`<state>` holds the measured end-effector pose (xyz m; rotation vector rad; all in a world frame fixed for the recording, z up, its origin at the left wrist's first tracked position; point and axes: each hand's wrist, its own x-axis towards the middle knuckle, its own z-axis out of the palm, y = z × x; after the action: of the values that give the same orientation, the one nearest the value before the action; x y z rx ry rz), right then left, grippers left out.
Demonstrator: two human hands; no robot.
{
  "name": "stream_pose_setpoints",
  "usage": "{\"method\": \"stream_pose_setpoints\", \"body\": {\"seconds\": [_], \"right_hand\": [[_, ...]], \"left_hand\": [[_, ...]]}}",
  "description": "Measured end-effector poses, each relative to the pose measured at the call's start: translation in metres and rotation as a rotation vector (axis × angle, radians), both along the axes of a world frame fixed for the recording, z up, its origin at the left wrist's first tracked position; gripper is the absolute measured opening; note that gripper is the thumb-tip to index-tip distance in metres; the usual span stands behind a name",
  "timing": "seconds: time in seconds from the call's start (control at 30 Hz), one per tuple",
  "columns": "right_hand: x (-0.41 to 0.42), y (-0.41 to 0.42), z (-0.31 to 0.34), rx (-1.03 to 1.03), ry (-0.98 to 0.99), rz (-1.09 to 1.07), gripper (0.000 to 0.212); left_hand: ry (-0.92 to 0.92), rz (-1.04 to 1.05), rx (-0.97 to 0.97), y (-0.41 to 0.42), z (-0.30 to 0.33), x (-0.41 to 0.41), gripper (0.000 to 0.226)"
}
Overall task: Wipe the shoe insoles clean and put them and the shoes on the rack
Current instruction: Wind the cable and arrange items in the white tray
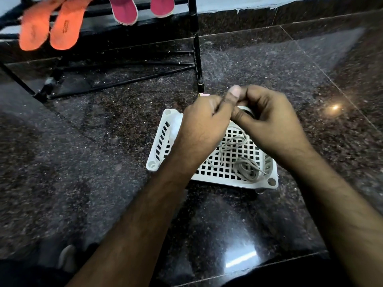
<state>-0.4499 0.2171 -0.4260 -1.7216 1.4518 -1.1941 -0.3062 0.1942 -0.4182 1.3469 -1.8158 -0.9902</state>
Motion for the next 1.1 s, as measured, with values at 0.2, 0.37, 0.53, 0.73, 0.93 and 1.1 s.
{"method": "stream_pose_setpoints", "body": {"seconds": [0.2,0.37,0.53,0.73,0.93,1.1], "right_hand": [[0.002,0.0,-0.003,0.01,-0.02,-0.032,0.012],[-0.006,0.0,0.001,0.005,0.036,-0.121,0.004],[-0.008,0.0,0.003,-0.026,0.011,-0.195,0.007],[-0.001,0.006,-0.002,0.106,0.247,-0.066,0.009],[0.0,0.011,0.008,0.003,0.284,-0.096,0.024],[-0.005,0.009,0.009,-0.003,0.221,-0.159,0.012]], "left_hand": [[0.141,-0.022,0.112,-0.005,0.005,0.007,0.066],[0.359,0.034,0.184,-0.006,0.008,0.014,0.049],[0.658,-0.153,0.56,0.002,0.019,0.011,0.043],[0.921,-0.132,0.496,-0.001,0.016,0.006,0.03],[0.784,-0.115,0.319,-0.003,0.017,0.009,0.035],[0.511,-0.091,0.114,-0.003,0.01,0.004,0.031]]}}
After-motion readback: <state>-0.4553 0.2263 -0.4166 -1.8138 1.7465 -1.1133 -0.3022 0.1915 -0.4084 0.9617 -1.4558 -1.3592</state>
